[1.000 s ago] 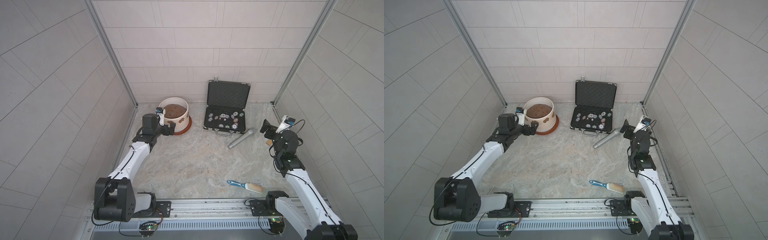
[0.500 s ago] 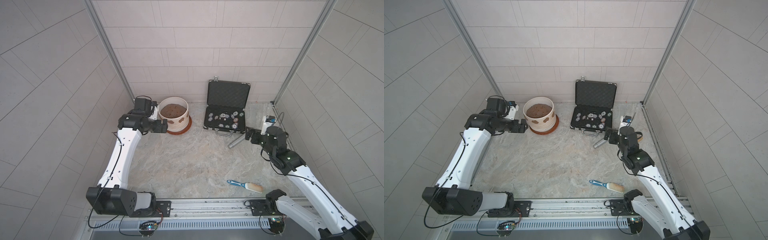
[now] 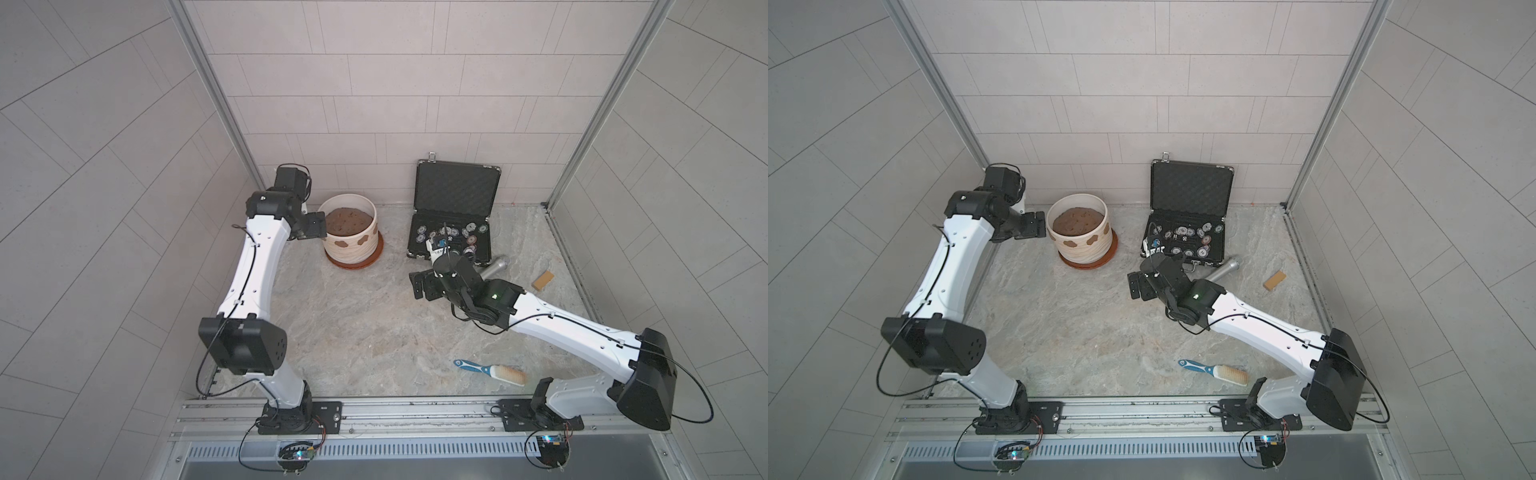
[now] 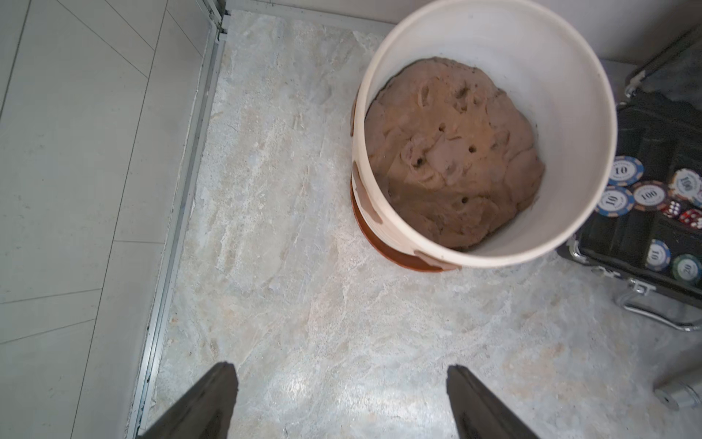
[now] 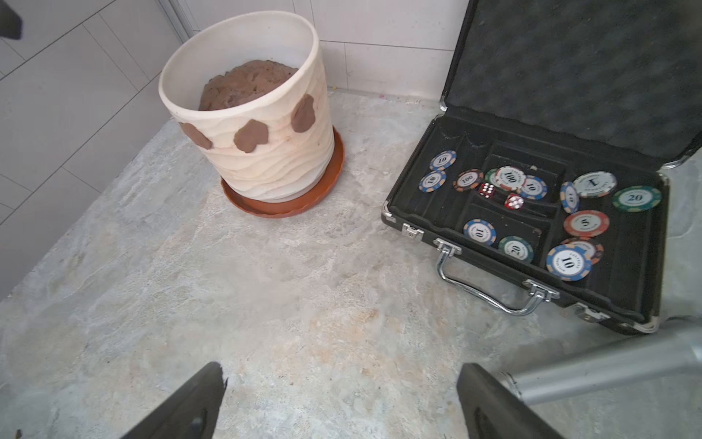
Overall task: Scrub the dried mud off the ceramic pot
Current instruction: Move the pot to the center of the board.
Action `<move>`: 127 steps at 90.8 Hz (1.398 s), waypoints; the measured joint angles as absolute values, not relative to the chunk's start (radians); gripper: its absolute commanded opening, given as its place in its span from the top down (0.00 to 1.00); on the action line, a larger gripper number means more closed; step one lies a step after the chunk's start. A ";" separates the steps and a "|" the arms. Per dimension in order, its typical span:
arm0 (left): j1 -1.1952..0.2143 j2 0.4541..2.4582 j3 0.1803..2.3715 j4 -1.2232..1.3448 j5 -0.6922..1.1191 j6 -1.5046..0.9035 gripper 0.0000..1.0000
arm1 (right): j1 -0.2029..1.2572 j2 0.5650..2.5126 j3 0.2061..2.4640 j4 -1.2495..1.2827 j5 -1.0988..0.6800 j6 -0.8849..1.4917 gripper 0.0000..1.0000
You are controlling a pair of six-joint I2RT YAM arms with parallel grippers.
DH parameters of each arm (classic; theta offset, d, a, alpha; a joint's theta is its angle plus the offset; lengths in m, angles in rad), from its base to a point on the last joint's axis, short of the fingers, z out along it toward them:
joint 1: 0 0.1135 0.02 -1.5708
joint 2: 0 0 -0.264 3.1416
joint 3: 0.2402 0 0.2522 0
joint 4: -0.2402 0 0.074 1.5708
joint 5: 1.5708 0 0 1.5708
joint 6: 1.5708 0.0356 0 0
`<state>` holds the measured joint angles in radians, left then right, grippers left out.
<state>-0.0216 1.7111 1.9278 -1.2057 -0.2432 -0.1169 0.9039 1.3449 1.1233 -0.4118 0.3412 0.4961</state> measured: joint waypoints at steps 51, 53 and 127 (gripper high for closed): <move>-0.019 2.192 2.442 -1.279 -0.303 -0.133 0.56 | 0.910 1.289 1.058 -0.438 0.302 0.600 0.03; -0.019 2.212 2.467 -1.283 -0.302 -0.133 0.57 | 0.910 1.290 1.058 -0.438 0.302 0.601 0.04; -0.015 2.307 2.465 -1.326 -0.242 -0.169 0.81 | 0.911 1.300 1.058 -0.443 0.300 0.629 0.05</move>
